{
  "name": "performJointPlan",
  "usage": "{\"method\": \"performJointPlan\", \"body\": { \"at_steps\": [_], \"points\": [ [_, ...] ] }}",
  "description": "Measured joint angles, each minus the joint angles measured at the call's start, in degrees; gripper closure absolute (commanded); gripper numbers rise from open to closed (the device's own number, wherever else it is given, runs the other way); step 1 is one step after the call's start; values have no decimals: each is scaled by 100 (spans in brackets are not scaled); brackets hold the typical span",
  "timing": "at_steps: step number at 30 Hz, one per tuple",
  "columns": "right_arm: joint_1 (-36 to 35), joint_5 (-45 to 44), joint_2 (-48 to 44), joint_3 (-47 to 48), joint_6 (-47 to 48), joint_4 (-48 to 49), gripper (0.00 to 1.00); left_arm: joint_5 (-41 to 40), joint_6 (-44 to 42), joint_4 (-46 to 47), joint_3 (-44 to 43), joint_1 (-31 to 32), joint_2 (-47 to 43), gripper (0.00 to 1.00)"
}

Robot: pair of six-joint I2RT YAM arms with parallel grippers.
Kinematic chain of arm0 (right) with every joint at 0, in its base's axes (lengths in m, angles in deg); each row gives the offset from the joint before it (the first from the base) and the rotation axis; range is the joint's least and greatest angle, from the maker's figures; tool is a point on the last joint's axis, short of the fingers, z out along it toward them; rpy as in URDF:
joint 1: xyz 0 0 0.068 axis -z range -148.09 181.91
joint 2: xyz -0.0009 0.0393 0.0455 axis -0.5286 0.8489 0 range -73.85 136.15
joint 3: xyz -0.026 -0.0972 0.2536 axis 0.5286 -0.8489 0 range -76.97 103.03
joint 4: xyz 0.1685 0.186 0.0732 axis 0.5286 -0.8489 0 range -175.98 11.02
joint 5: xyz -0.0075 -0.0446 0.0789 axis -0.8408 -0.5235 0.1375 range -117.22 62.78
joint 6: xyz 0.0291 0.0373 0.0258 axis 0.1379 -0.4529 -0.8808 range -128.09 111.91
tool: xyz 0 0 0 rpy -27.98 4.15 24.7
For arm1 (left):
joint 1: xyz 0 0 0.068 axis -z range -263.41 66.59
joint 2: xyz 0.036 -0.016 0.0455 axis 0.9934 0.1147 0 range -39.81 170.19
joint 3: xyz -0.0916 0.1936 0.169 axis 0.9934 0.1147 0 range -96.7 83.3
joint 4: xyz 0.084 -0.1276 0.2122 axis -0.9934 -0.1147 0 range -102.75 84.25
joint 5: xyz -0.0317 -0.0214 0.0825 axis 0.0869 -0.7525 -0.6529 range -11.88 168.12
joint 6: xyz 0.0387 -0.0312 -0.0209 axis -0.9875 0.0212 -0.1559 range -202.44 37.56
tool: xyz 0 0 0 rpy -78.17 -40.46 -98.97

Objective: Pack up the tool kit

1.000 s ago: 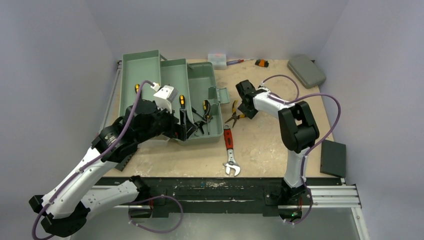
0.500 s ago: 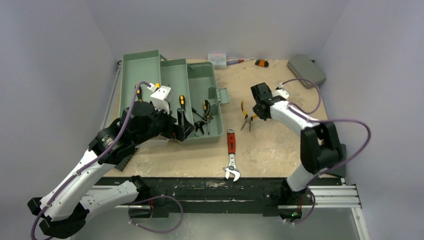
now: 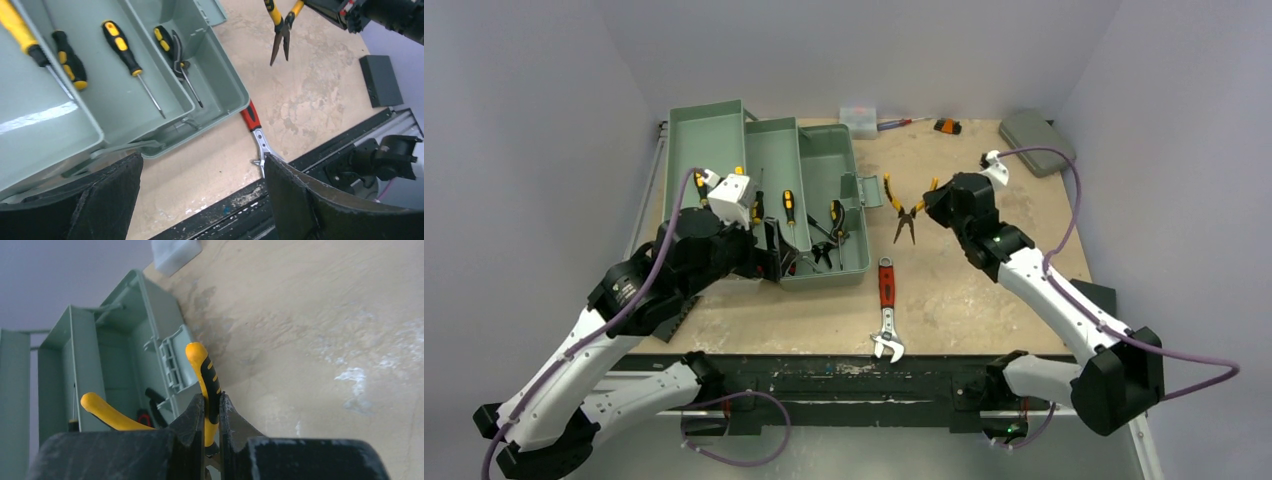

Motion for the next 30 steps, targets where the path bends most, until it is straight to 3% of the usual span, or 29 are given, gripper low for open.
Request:
{"method": "performJointPlan", "body": {
  "at_steps": [13, 22, 25, 29, 30],
  "points": [
    [-1556, -415, 1523, 970, -133, 63, 100, -2037, -262, -824, -675, 0, -750, 11],
    [-2138, -807, 2787, 1810, -221, 46, 100, -2402, -264, -1091, -699, 0, -977, 11],
    [-2190, -750, 3093, 1980, -221, 42, 84, -2441, -289, -1130, -699, 0, -977, 11],
    [-2194, -592, 3383, 2271, -59, -74, 31, -2509, -330, -1169, -699, 0, -977, 10],
    [-2194, -553, 3410, 2376, 33, -127, 21, -2522, -339, -1187, -699, 0, -977, 10]
  ]
}}
